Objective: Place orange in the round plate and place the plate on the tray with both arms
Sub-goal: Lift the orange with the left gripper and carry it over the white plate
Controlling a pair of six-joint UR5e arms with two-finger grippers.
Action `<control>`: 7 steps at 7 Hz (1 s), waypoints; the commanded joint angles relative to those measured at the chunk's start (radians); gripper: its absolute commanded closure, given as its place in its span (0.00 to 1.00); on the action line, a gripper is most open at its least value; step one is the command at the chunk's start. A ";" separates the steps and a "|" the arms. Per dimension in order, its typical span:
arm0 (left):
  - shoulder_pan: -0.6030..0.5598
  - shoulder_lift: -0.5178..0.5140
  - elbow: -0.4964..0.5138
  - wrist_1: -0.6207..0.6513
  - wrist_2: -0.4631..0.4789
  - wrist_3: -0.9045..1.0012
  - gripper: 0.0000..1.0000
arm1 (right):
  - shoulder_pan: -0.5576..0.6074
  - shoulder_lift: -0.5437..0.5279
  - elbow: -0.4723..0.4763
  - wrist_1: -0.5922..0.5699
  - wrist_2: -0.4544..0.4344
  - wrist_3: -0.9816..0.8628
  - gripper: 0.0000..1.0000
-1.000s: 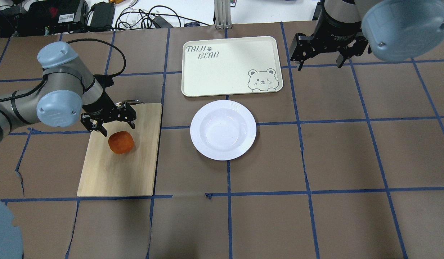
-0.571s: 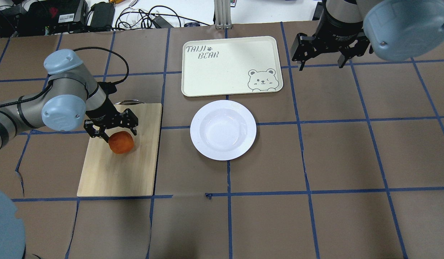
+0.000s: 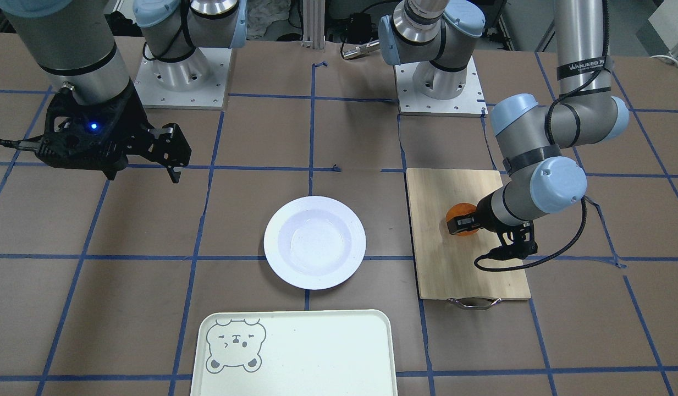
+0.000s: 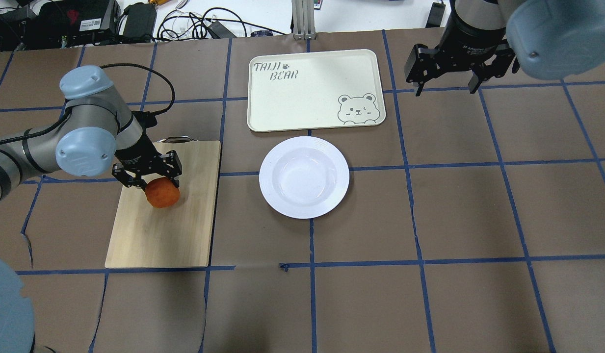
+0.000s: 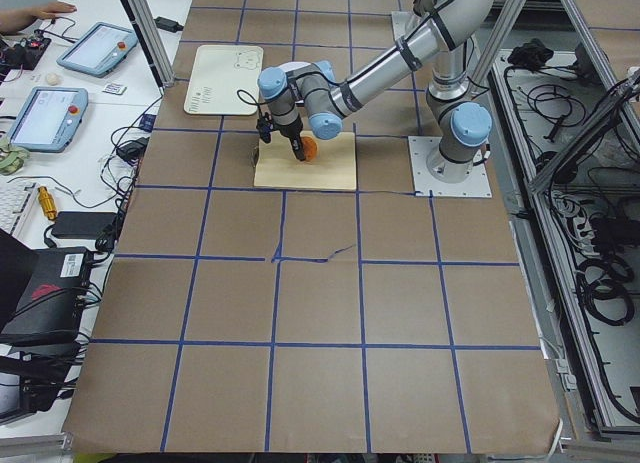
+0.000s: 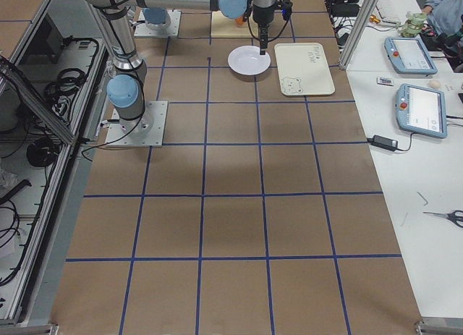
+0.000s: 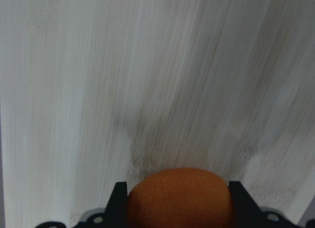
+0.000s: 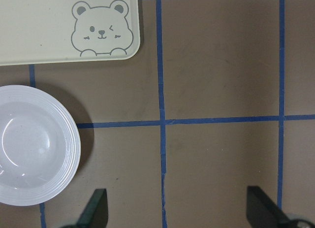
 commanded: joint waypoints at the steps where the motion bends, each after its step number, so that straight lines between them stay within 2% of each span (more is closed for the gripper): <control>1: -0.015 0.014 0.144 -0.090 -0.010 -0.034 1.00 | -0.001 0.000 0.000 0.000 -0.001 0.000 0.00; 2: -0.034 -0.006 0.201 -0.118 -0.043 -0.119 1.00 | -0.001 0.000 0.000 0.000 0.001 0.000 0.00; 3: -0.067 -0.020 0.224 -0.104 -0.131 -0.230 1.00 | -0.001 0.000 0.000 0.002 -0.001 0.000 0.00; 7: -0.252 -0.106 0.224 0.058 -0.190 -0.503 1.00 | -0.002 -0.002 0.005 0.000 -0.001 0.000 0.00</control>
